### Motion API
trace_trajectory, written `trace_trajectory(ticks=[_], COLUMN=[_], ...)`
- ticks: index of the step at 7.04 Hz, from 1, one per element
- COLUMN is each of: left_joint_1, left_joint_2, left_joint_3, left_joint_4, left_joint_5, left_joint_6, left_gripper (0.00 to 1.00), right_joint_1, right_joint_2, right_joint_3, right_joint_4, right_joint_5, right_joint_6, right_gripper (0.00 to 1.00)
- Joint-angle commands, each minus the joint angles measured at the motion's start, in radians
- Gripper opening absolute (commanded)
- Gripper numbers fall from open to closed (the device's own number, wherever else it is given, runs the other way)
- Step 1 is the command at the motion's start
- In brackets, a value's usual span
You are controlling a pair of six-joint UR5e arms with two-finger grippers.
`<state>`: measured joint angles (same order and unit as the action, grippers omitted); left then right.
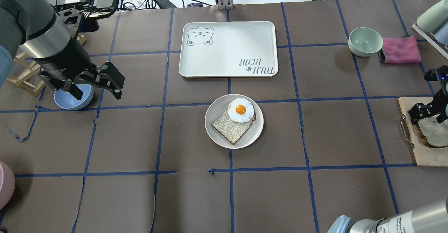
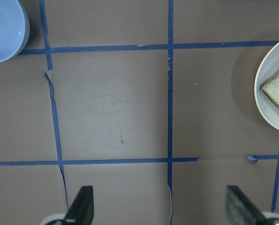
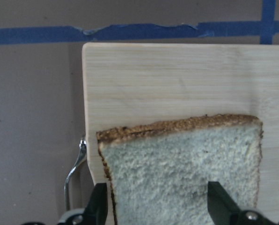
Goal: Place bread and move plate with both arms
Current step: 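Lower the right gripper and grasp the bread slice on the cutting board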
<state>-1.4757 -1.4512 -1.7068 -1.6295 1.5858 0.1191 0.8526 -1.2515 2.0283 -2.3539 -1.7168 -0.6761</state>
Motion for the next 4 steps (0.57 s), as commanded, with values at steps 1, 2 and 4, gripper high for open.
trace_trajectory(ticks=[1,2,4], left_joint_1=[0.000,0.000,0.000], left_joint_2=[0.000,0.000,0.000], left_joint_3=[0.000,0.000,0.000], left_joint_4=[0.002,0.000,0.002], left_joint_5=[-0.001,0.000,0.000], left_joint_6=[0.001,0.001,0.007], left_gripper=[1.00,1.00,1.00], right_joint_1=[0.000,0.000,-0.001], right_joint_2=[0.001,0.001,0.001], right_joint_3=[0.004,0.003,0.004], right_joint_4=[0.001,0.001,-0.001], right_joint_5=[-0.045,-0.049,-0.085], right_joint_6=[0.000,0.000,0.001], right_gripper=[0.56,0.43,0.00])
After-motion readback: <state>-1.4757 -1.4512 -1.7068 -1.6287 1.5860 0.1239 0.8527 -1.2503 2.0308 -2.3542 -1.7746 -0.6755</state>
